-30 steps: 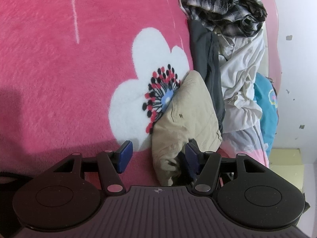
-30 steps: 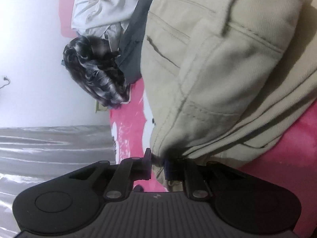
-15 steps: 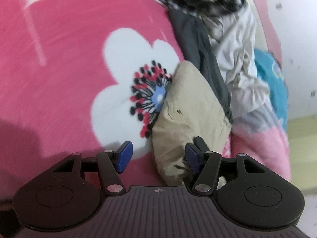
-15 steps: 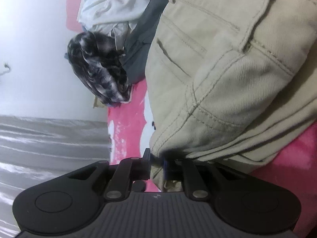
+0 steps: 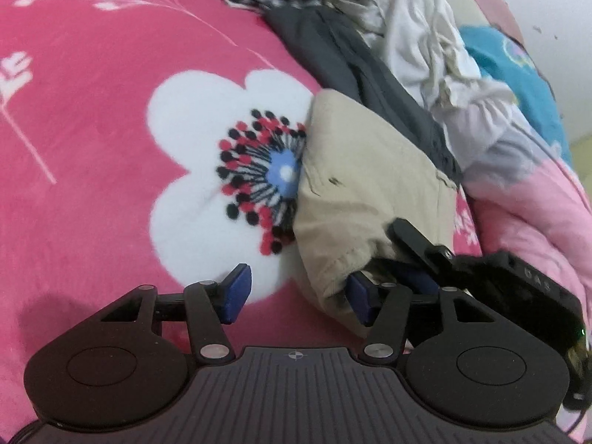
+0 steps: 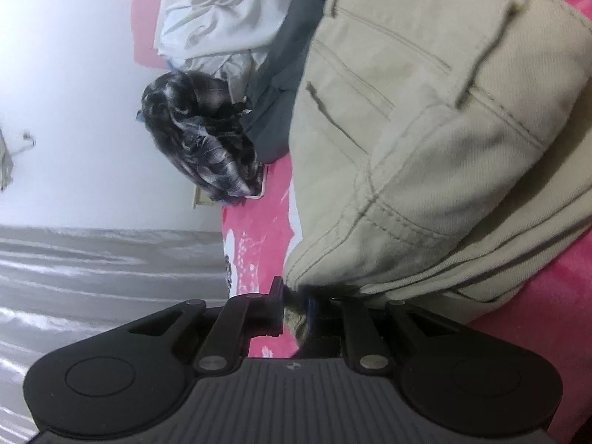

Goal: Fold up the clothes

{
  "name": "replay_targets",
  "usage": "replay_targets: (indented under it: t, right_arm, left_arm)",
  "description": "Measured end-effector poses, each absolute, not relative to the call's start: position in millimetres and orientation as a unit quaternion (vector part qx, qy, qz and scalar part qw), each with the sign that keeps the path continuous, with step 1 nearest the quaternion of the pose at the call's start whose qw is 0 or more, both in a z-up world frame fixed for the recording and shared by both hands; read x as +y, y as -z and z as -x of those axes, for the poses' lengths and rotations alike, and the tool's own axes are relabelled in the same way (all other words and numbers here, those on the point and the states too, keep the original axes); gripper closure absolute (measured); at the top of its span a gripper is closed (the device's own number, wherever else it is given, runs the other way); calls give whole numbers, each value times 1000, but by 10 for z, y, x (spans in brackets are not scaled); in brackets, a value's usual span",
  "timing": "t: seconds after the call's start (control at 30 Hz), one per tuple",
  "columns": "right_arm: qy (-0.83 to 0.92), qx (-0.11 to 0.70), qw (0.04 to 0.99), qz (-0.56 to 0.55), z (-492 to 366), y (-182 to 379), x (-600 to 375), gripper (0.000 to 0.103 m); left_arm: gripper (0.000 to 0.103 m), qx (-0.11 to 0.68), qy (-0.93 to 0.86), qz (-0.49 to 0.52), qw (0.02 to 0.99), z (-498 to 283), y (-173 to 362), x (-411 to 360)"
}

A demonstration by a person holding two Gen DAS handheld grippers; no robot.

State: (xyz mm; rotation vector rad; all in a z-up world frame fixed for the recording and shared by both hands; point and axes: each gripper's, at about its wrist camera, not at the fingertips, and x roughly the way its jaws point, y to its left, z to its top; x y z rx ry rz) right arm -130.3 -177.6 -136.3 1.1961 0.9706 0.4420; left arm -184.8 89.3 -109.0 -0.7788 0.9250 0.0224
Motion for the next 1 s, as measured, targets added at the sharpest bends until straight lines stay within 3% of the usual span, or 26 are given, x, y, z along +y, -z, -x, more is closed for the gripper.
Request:
replay_targets:
  t: [0.37,0.57,0.63,0.77,0.9,1.0]
  right_arm:
    - [-196,436,697,-534,1354,1379,-1785,93]
    - [-139,474,647,-581,1454,1634,-1887,94]
    - [-133,487,639,-580,1442,1630,-1908,93]
    - [-124,521,647,-543,1474,1419,-2017,71]
    - [-121,525,670,-511,1661,1094,-2347,70]
    - [-135,516,720,-444,1689,784,-2528,71]
  left_arm:
    - [46,427,-73,423,796,1805,1231,870]
    - [46,444,-82,440,776,1805,1341,910]
    - [46,446,-78,434,779,1802,1327,898]
    - [44,471,-69,430,767,1839,1284,919]
    - [39,508,-80,404,757,2012,1141,896]
    - [39,484,-54,414,769,2144,927,910]
